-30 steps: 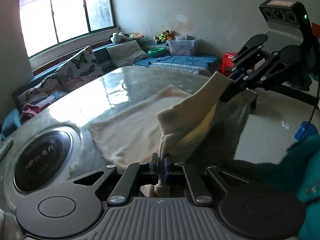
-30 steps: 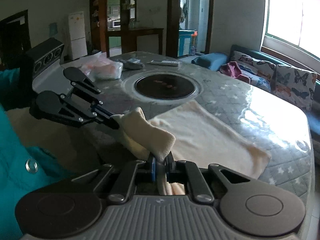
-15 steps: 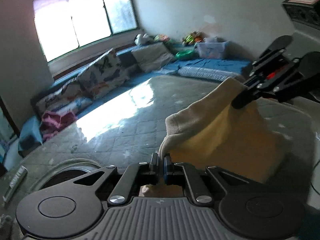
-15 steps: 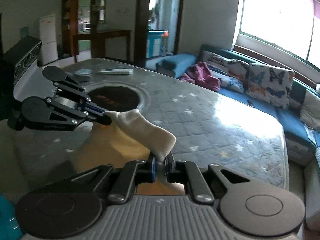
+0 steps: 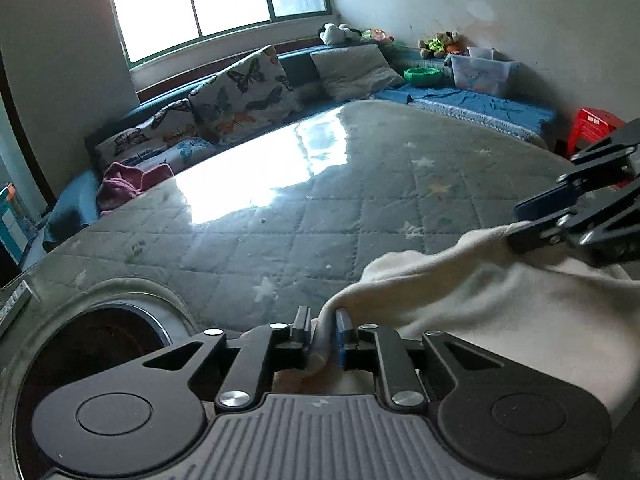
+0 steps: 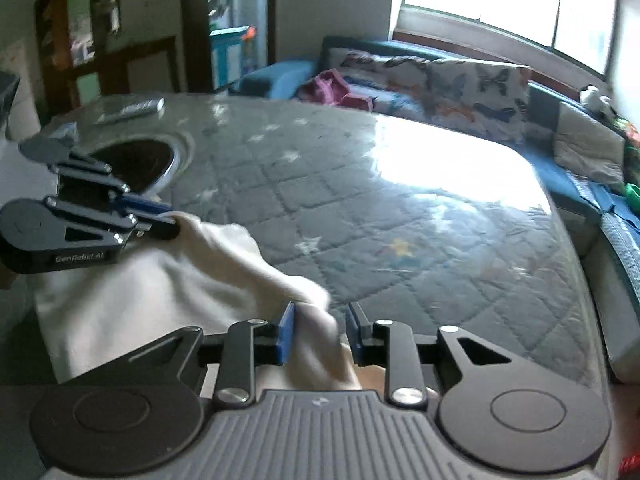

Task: Fold clothes
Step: 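Lift the hem with both tools and fold it toward the collar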

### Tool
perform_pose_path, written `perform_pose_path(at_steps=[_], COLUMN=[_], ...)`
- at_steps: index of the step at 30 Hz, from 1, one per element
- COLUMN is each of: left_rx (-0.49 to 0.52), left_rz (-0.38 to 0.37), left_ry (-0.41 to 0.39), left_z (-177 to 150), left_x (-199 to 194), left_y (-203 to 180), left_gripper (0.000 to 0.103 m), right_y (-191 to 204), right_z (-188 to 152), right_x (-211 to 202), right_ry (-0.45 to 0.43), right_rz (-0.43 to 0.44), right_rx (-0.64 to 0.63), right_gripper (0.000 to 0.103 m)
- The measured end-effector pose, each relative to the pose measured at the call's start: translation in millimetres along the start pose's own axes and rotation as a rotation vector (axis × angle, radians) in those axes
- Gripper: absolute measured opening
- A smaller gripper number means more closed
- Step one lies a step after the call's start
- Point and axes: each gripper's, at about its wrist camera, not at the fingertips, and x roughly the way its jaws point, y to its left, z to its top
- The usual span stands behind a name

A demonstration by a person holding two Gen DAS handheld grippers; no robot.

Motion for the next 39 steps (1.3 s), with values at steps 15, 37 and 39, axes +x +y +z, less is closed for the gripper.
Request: perform_pose_path(at_steps=[15, 37, 39], left_rx=[-0.072, -0.146, -0.150], left_rz=[-0.035, -0.059, -0.059], left_ry=[-0.063, 0.031, 0.031], left_z=[5.8, 3.8, 4.5], left_x=[-46.1, 3.1, 4.3], left_y=[10.8, 16.2, 17.2], left_gripper=[0.027, 0.030, 0.030], right_y=[-22.8, -6.8, -4.6], right_z=[-42.7, -12.5, -8.8], right_x=[-42.2, -22.6, -11.3], right_ry=[-0.010, -0.040, -0.021], right_rz=[-0.010, 0.021, 0.024], right_rx=[0.148, 0.072, 0.055], right_gripper=[0.026, 0.010, 0.010])
